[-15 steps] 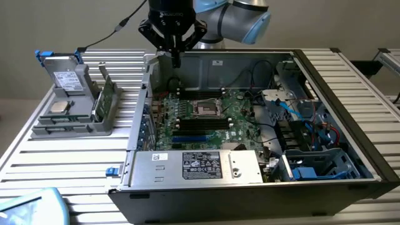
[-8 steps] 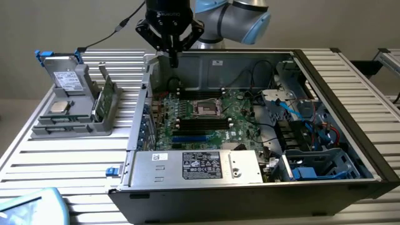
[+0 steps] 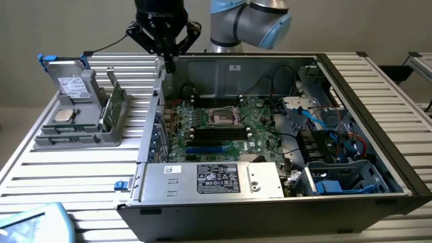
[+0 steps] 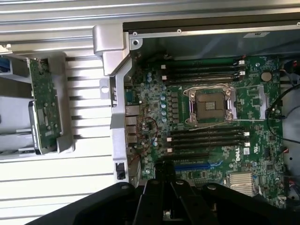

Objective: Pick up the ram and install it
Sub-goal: 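Reach for the ram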

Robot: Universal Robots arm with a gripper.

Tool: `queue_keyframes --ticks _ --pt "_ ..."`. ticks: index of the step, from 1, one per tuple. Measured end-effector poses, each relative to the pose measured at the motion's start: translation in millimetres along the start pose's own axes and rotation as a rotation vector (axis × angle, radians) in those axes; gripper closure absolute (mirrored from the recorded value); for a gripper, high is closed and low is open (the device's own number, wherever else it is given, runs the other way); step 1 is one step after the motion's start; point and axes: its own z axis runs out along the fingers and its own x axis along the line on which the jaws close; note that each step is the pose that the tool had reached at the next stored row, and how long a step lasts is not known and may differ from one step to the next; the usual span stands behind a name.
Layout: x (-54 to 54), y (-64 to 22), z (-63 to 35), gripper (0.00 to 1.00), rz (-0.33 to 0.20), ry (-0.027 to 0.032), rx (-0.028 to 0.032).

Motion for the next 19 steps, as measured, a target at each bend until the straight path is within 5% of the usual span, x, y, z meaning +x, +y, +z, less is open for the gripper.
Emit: queue_keyframes --ticks 13,19 --pt "58.6 -5.4 -1.4 0.89 0.0 0.0017 -0.0063" --pt "85.7 -8.3 -2.0 0.89 0.001 0.0086 -0.0068"
